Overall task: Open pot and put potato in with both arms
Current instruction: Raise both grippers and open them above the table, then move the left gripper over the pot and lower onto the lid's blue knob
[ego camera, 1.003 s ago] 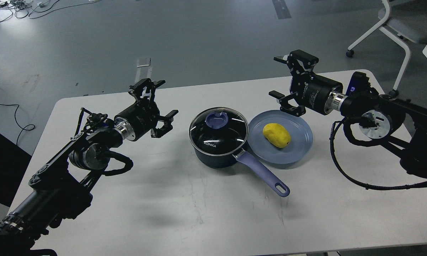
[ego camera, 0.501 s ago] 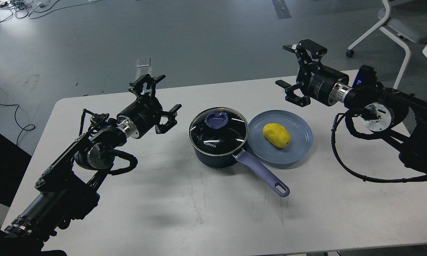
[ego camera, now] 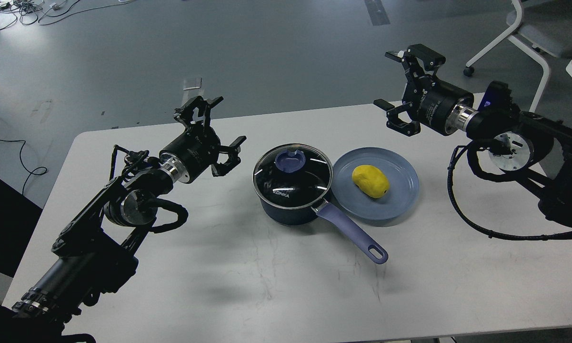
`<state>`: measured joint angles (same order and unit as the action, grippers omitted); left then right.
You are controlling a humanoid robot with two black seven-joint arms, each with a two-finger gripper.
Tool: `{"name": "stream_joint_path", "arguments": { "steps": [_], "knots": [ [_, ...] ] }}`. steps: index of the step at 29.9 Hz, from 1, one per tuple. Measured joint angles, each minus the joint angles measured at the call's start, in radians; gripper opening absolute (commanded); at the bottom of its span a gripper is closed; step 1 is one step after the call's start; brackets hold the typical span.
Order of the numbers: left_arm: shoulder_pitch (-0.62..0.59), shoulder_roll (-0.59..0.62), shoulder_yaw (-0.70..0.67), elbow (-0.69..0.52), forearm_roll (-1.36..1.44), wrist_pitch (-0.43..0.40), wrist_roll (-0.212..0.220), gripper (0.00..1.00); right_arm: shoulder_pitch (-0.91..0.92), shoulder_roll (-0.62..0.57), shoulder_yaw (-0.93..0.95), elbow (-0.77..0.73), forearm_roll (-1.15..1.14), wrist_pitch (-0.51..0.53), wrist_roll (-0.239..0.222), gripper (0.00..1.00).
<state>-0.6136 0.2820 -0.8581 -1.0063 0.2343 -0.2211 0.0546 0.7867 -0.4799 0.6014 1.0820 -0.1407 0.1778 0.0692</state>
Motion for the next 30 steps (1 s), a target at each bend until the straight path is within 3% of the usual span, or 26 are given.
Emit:
{"name": "stream_joint_path", "arguments": {
  "steps": [7, 19, 22, 26, 30],
  "knots": [
    [0.0, -0.022, 0.001, 0.0, 0.005, -0.001, -0.003, 0.98, 0.0, -0.018, 0.001, -0.003, 0.001, 0.001, 0.0, 1.0],
    [-0.027, -0.012, -0.01, 0.0, 0.031, 0.008, -0.046, 0.98, -0.021, -0.069, 0.023, 0.004, 0.004, 0.004, 0.009, 1.0],
    [-0.051, 0.006, -0.01, -0.002, 0.17, 0.035, -0.121, 0.98, -0.024, -0.076, 0.023, 0.004, 0.004, 0.005, 0.011, 1.0],
    [-0.07, 0.029, 0.009, -0.036, 0.572, 0.146, -0.312, 0.98, -0.029, -0.08, 0.023, 0.004, 0.004, 0.005, 0.012, 1.0],
    [-0.052, 0.056, 0.054, -0.137, 0.819, 0.212, -0.395, 0.98, -0.032, -0.084, 0.028, 0.004, 0.004, 0.005, 0.012, 1.0]
  ]
}}
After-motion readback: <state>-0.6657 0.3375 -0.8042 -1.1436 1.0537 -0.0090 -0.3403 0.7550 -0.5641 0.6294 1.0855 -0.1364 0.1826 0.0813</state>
